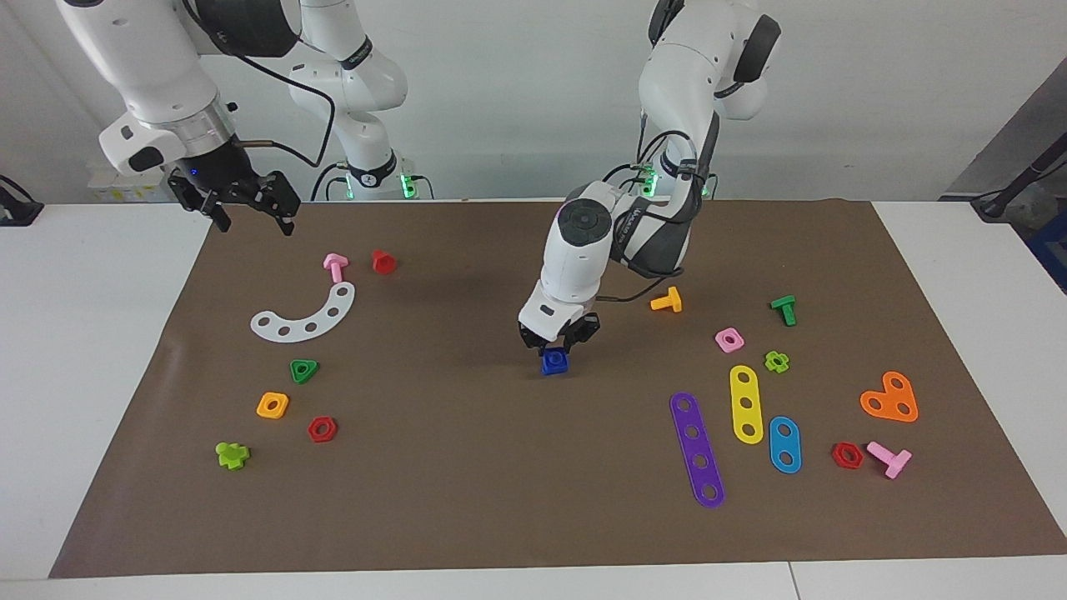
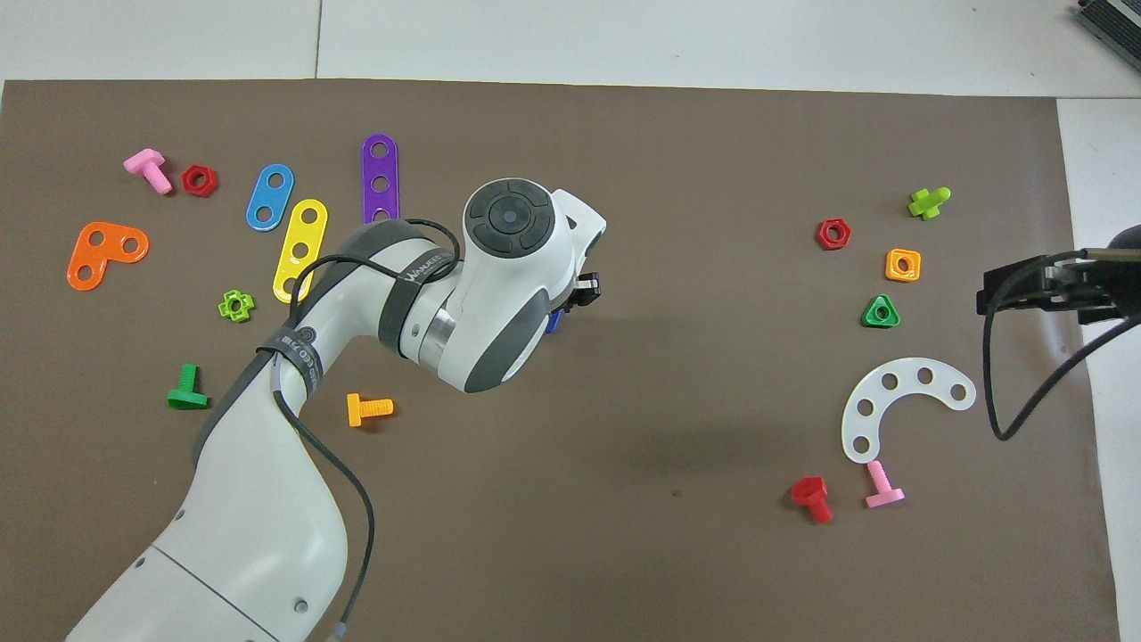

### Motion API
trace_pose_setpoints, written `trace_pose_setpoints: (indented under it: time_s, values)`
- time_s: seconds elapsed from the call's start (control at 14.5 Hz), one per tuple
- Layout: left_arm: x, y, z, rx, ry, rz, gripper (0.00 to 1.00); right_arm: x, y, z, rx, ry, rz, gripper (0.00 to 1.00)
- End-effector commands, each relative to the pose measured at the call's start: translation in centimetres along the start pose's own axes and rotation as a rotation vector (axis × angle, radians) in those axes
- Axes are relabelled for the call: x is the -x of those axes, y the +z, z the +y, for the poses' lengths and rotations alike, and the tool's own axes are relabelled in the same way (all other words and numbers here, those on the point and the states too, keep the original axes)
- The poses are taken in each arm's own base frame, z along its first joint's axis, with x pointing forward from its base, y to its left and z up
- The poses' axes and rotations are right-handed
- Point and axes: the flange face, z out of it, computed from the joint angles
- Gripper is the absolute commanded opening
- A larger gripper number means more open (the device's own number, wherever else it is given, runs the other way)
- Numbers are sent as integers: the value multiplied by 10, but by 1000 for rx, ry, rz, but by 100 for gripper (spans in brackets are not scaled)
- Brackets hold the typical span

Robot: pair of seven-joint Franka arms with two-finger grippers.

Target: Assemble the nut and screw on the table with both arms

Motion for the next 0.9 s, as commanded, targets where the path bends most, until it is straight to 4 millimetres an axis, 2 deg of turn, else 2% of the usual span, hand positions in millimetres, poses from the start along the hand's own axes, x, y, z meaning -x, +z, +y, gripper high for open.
trace_pose_setpoints:
  time_s: [0.0,0.21,0.48,0.83]
  values:
    - [4,15,-6,-23,5,-16,27,3,0,1,-11,-20,-1,100]
    - [3,13,-8,-20,-2,-24,28,3,0,1,-13,-20,-1,100]
    - [-10,-9,-9,8,-46,-67,28,3,0,1,-13,-20,-1,100]
    - [-12,-9,-8,14,-49,-64,28,3,0,1,-11,-20,-1,100]
